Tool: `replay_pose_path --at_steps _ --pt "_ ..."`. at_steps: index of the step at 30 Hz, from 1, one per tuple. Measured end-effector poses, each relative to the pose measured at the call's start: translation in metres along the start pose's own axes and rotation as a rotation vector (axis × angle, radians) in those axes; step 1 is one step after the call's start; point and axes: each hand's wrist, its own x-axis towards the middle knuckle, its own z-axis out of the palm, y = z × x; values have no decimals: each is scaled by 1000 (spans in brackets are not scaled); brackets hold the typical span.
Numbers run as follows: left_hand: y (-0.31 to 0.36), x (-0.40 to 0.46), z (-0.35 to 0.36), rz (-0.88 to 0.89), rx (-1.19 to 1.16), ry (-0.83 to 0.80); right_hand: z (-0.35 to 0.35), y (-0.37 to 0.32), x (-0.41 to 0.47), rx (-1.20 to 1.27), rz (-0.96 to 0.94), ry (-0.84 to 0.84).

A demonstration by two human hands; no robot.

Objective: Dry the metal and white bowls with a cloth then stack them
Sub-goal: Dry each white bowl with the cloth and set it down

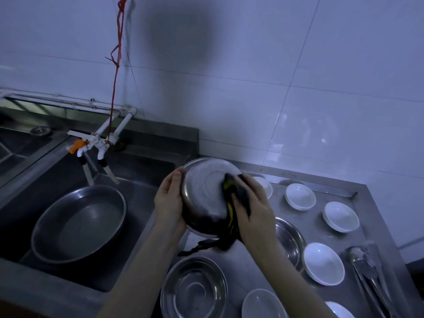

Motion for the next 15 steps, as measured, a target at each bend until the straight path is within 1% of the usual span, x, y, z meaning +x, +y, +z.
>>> replay_pose_path --at_steps 2,3,5,6,7,10,11,13,15 --pt "-3 -6 3 22 43 -26 7 0 1 -143 -147 -20" --pt "-4 -7 5 34 62 -44 7 0 8 -170 -173 -52" --pt "-4 -8 7 41 80 -69 4 1 26 -180 -167 -126" --pt "-3 -6 7 38 75 -72 1 0 35 -172 -144 -136" --pt "-2 -5 8 36 64 -69 -2 0 42 -142 -88 -110" --pt "3 0 11 16 -5 -24 -7 -7 45 115 228 26" --pt "5 1 13 0 -50 -6 -7 -9 38 171 254 88" --pt "8 3 16 -39 -120 19 -4 -18 15 171 164 204" --pt "8 2 19 -58 -125 30 5 -20 -4 111 22 245"
